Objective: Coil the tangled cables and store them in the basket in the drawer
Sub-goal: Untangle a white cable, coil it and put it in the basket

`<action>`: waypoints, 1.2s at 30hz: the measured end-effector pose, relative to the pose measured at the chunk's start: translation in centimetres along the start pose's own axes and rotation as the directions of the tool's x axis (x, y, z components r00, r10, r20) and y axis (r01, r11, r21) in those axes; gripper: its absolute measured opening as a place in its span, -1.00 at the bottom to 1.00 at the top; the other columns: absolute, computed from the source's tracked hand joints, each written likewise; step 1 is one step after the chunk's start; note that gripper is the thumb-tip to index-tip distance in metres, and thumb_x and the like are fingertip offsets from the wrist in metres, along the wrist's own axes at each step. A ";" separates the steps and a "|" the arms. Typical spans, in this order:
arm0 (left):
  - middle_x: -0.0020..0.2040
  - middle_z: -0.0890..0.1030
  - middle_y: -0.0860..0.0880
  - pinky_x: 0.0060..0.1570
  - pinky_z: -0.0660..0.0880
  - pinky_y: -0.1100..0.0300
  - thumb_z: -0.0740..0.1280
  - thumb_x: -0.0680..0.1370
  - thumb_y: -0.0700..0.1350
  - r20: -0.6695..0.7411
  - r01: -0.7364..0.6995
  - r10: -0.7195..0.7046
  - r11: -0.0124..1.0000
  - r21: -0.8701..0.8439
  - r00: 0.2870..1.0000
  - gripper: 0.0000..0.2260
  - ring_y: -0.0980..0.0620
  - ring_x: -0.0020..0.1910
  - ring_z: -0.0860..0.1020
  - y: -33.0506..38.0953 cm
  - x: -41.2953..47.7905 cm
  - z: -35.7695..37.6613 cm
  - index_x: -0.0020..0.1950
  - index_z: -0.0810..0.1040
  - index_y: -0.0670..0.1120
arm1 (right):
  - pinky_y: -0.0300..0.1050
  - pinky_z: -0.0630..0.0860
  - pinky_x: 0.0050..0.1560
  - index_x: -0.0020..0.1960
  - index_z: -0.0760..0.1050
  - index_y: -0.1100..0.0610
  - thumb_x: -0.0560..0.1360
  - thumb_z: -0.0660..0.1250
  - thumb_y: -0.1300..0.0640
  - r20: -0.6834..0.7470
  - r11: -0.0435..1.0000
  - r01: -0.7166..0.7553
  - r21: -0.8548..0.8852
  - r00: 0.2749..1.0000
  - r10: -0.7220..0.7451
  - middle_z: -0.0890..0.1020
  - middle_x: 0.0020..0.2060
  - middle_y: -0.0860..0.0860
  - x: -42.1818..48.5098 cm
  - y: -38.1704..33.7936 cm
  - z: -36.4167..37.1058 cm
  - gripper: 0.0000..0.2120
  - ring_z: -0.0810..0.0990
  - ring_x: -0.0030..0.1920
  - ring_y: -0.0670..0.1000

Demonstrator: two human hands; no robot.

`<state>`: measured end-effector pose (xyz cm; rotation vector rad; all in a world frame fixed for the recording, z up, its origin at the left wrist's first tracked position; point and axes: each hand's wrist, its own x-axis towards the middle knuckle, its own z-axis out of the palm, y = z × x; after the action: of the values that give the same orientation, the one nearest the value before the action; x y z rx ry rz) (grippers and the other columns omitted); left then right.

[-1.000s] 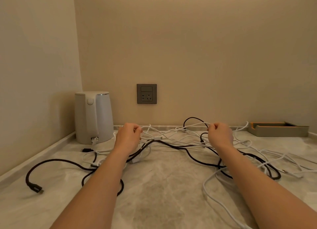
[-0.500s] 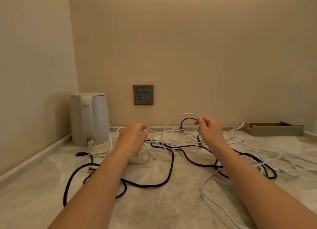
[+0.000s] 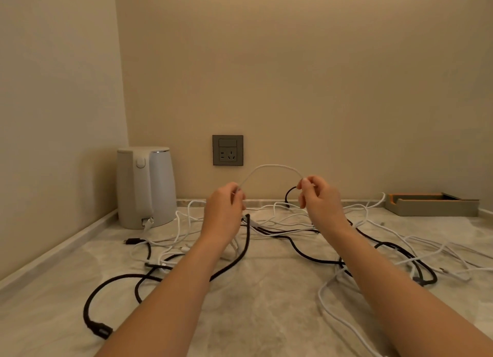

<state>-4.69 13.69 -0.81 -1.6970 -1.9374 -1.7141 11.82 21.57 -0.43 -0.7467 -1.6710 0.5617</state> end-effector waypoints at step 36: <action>-0.62 0.22 0.04 -0.60 0.23 0.37 -0.03 0.60 0.26 0.601 0.642 -0.225 0.261 -0.721 0.767 -0.42 0.12 -0.69 0.20 1.5 0.7 -2.9 -0.44 0.33 -0.11 | -0.13 0.22 -0.40 -0.36 0.30 0.12 0.60 0.14 0.06 0.154 0.816 0.013 -0.577 0.984 0.093 0.37 -0.48 -0.02 -0.2 1.0 0.1 -0.64 0.34 -0.42 0.03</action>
<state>-5.57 11.71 1.73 -1.8978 -1.7774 -3.4449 11.96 22.08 -1.26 -1.2008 -2.0239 0.1331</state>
